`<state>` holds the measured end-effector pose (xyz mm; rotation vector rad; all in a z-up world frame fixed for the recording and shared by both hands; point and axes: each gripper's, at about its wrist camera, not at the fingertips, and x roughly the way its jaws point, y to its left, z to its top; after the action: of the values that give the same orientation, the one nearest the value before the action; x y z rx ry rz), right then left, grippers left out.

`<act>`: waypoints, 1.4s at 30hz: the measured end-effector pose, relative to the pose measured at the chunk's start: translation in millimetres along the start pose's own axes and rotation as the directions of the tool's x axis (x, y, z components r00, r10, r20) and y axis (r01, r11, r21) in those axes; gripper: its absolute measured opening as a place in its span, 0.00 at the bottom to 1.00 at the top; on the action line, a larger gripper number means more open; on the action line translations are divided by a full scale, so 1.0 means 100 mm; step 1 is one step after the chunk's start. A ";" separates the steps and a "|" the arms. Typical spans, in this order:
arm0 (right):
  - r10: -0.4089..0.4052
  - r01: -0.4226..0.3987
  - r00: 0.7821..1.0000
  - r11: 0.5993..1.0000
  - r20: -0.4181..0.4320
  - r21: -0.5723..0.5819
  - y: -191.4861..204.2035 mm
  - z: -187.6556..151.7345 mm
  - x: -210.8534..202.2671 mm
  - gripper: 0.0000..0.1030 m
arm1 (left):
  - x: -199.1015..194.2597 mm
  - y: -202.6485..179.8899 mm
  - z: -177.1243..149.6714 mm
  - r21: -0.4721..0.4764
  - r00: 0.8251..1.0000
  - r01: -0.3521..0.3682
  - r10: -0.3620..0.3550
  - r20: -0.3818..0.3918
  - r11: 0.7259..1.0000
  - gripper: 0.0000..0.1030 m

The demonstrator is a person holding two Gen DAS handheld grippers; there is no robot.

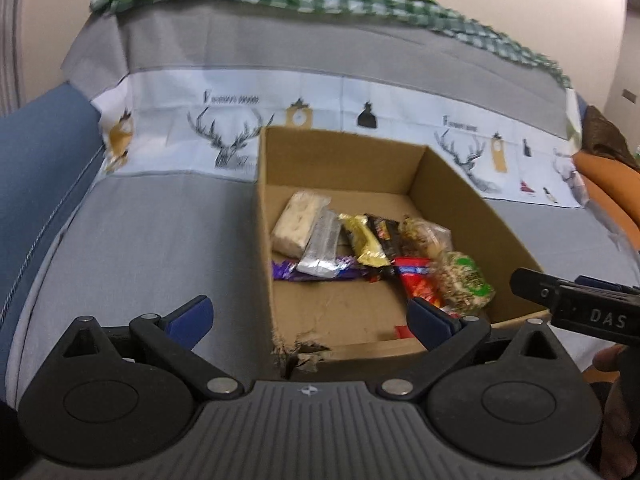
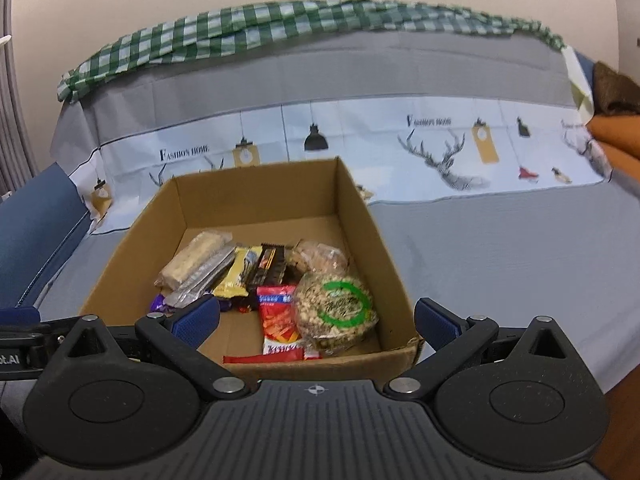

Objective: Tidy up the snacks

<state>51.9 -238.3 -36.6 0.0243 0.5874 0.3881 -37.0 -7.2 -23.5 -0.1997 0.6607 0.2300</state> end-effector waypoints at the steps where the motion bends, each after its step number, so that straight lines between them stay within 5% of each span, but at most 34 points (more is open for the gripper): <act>1: 0.001 -0.001 1.000 1.000 -0.001 0.003 0.00 0.01 0.02 0.99 | 0.03 0.02 0.02 -0.014 1.000 -0.001 0.001 -0.011 1.000 1.00; 42: -0.001 0.001 1.000 0.997 0.007 -0.082 0.19 -0.03 0.05 0.99 | 0.07 -0.02 0.04 -0.006 1.000 0.012 -0.012 -0.014 1.000 1.00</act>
<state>47.1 -218.8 -39.0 -0.0529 0.5644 0.4108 -28.8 -7.6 -24.8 -0.2113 0.6727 0.2188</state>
